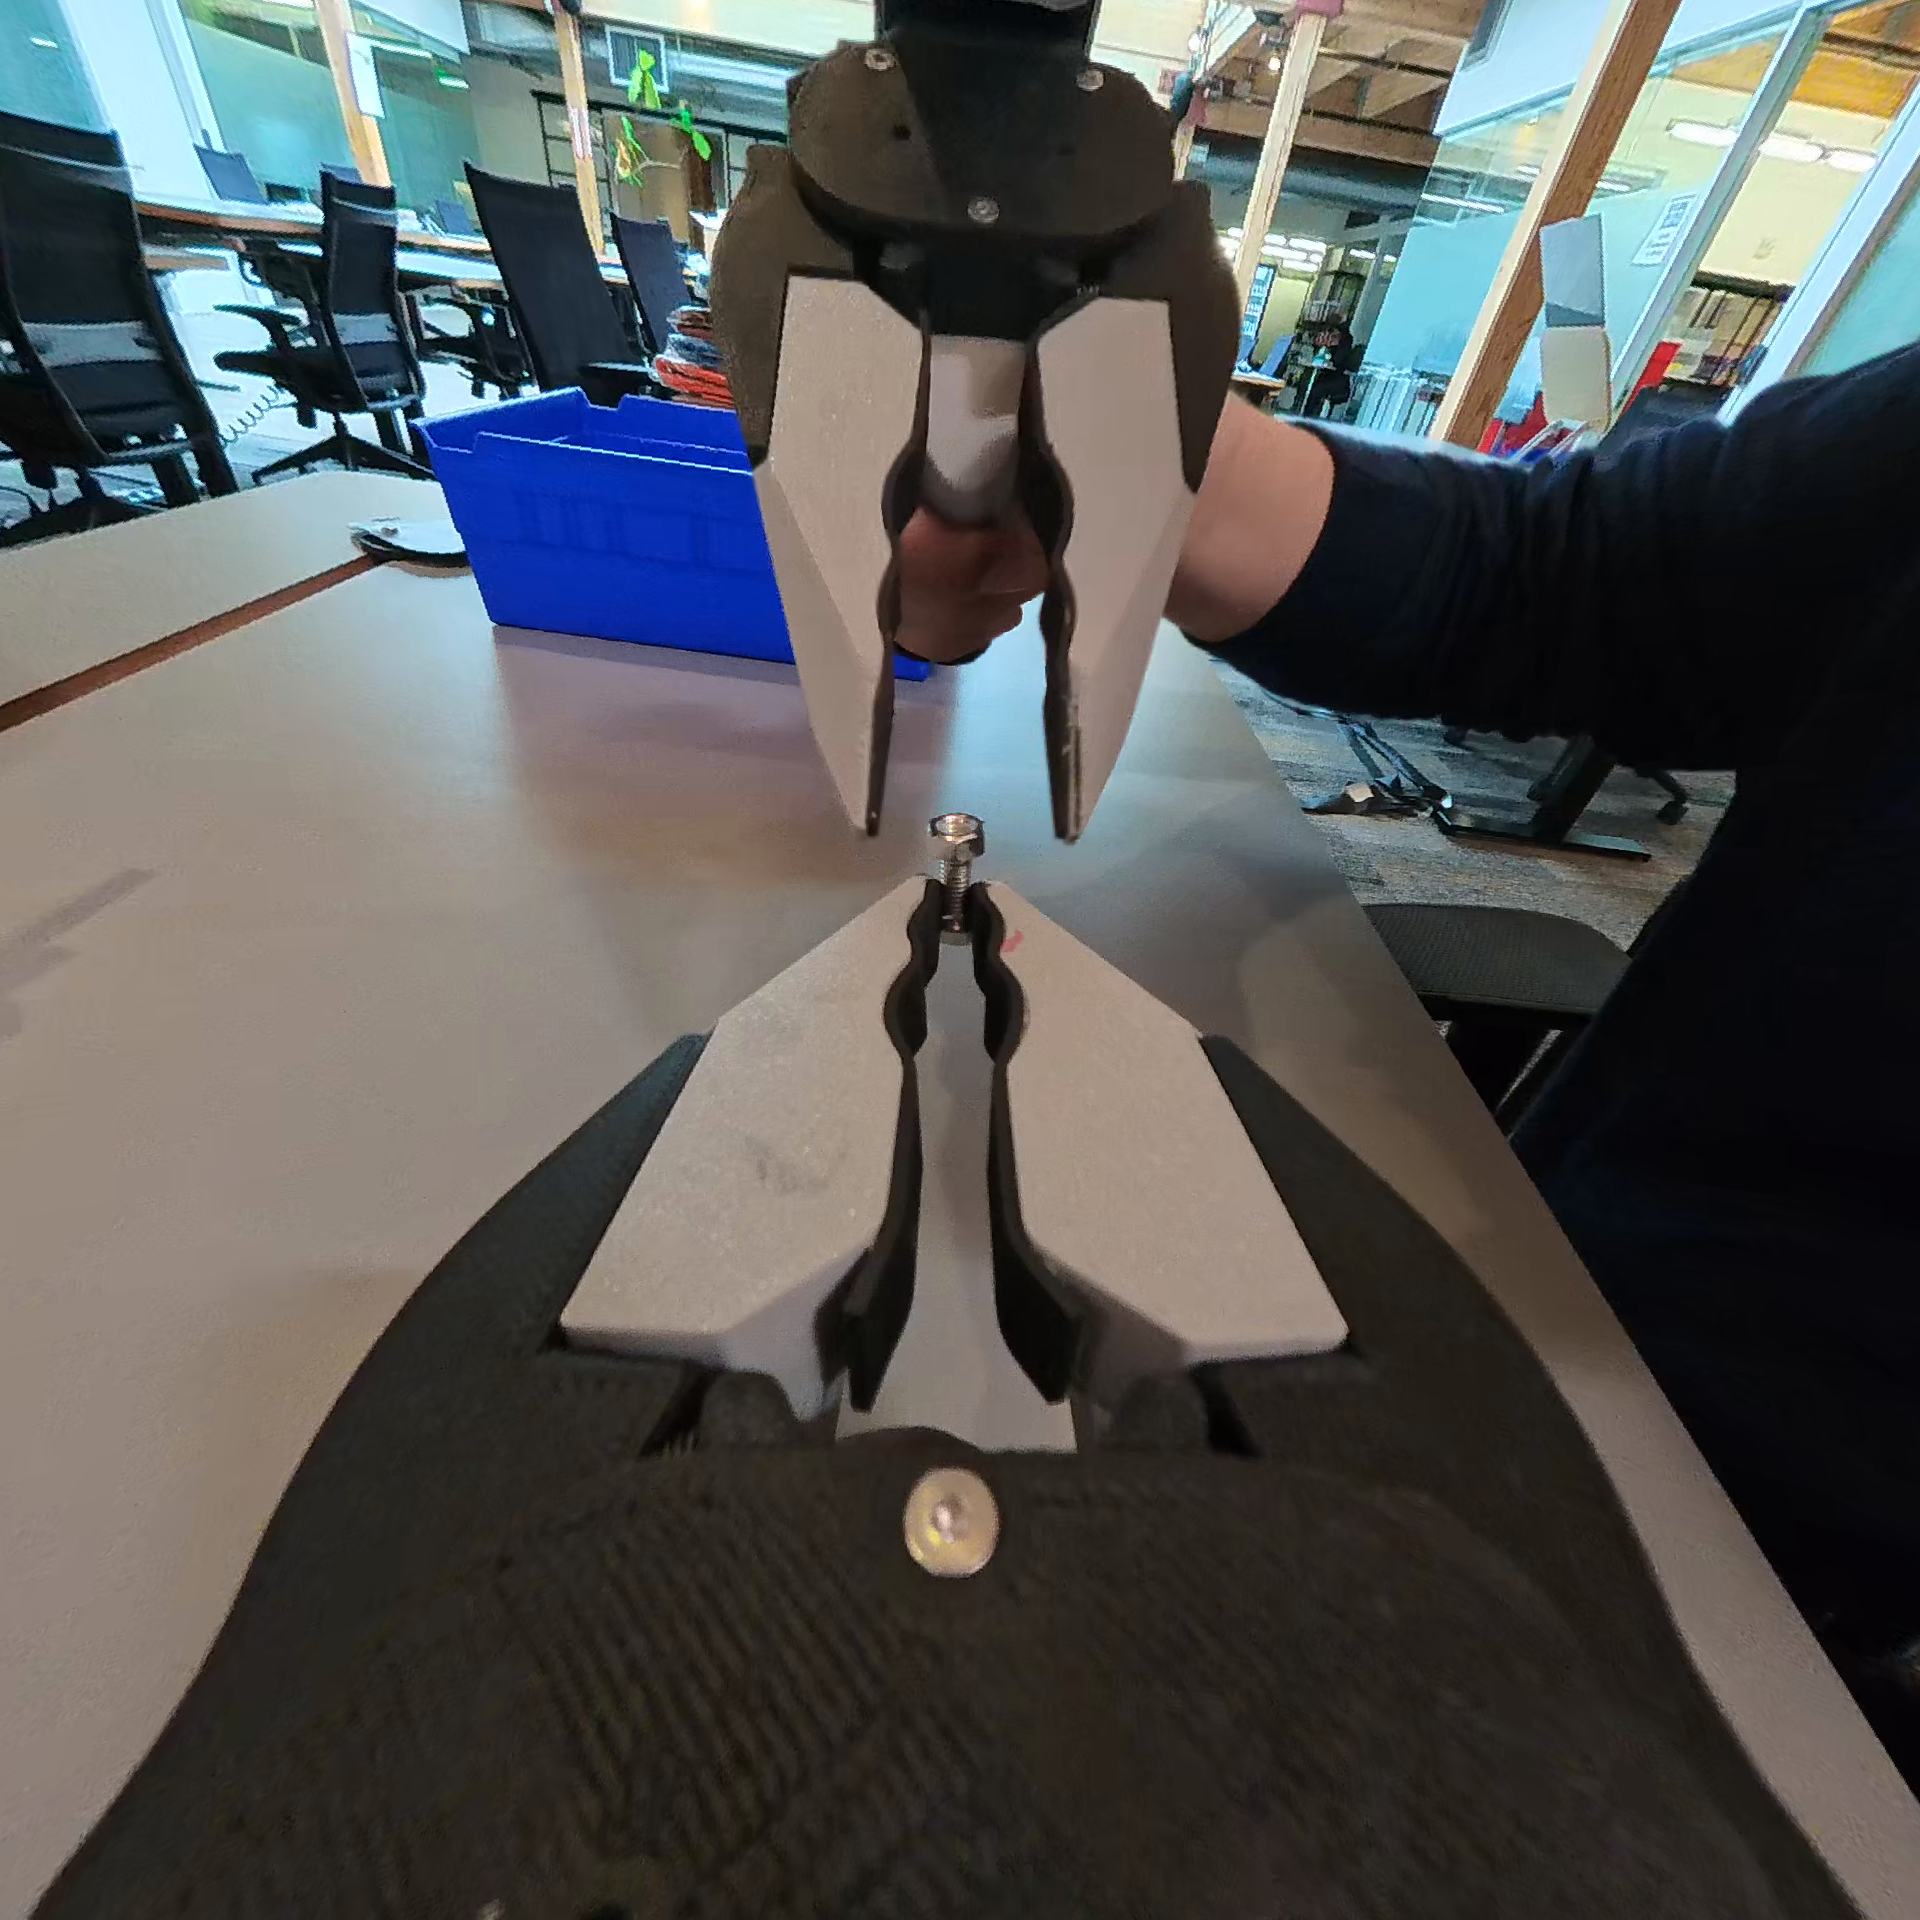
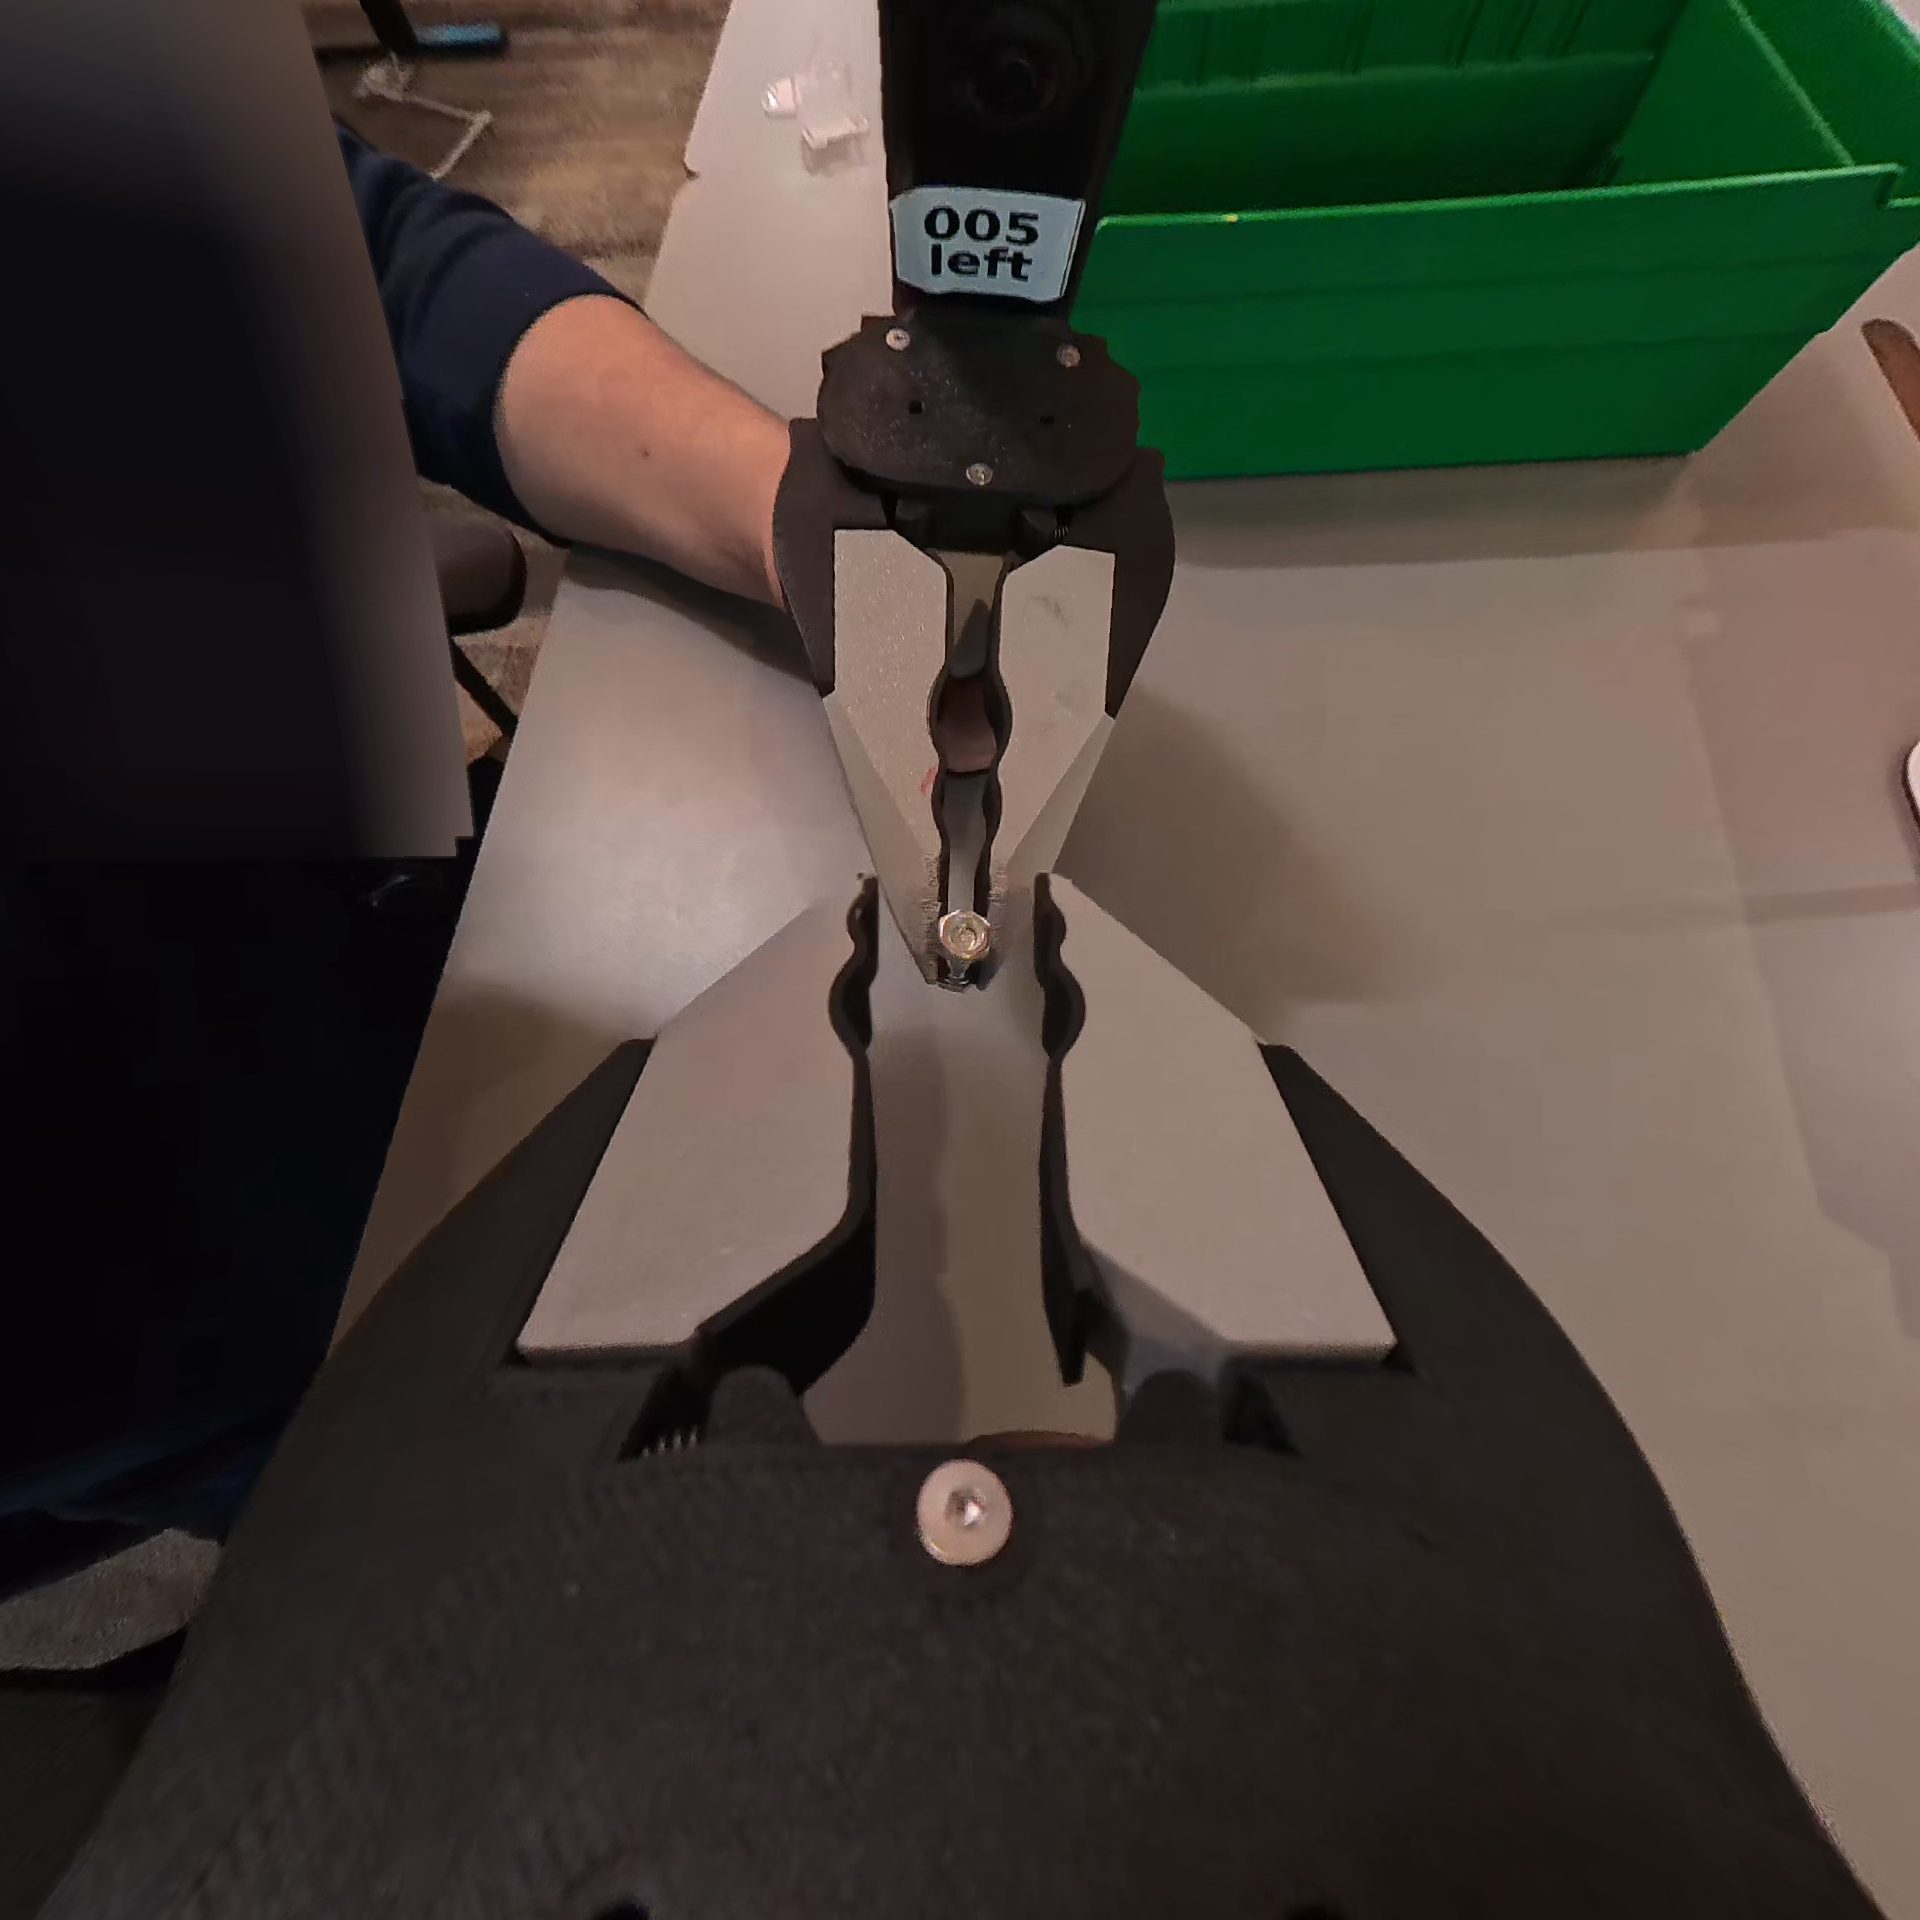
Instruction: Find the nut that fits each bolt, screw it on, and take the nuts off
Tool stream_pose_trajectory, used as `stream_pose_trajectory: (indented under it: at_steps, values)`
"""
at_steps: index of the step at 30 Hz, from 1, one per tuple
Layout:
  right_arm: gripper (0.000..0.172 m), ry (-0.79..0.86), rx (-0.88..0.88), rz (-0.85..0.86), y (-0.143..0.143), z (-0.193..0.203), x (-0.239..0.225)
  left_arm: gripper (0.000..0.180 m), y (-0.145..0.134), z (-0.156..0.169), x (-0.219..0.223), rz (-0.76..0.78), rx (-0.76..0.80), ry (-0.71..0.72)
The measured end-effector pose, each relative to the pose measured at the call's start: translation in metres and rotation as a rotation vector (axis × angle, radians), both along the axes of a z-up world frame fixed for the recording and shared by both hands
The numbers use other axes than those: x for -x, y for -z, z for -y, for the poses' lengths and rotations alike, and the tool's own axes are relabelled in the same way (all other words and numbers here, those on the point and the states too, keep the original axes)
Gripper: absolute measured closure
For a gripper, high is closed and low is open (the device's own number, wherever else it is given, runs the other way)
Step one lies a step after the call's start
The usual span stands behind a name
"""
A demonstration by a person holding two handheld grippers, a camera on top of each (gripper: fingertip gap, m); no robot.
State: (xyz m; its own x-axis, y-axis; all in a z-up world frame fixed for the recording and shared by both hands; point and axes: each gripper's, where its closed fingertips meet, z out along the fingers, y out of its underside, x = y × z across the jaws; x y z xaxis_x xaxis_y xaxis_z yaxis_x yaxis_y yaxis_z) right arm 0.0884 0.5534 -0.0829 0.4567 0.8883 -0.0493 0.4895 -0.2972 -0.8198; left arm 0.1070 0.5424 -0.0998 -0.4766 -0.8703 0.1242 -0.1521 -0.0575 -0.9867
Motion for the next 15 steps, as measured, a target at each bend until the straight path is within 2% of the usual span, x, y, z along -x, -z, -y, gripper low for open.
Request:
stream_pose_trajectory:
  at_steps: [8, 15]
  values:
    - [0.139, 0.109, -0.096, -0.235, -0.006, 0.007, -0.01, 0.177, -0.004, 0.0, 0.001, 0.029, 0.013, 0.005]
    - [0.135, 0.092, -0.144, -0.342, -0.01, 0.011, 0.002, 0.177, -0.007, 0.005, 0.002, 0.054, -0.001, 0.011]
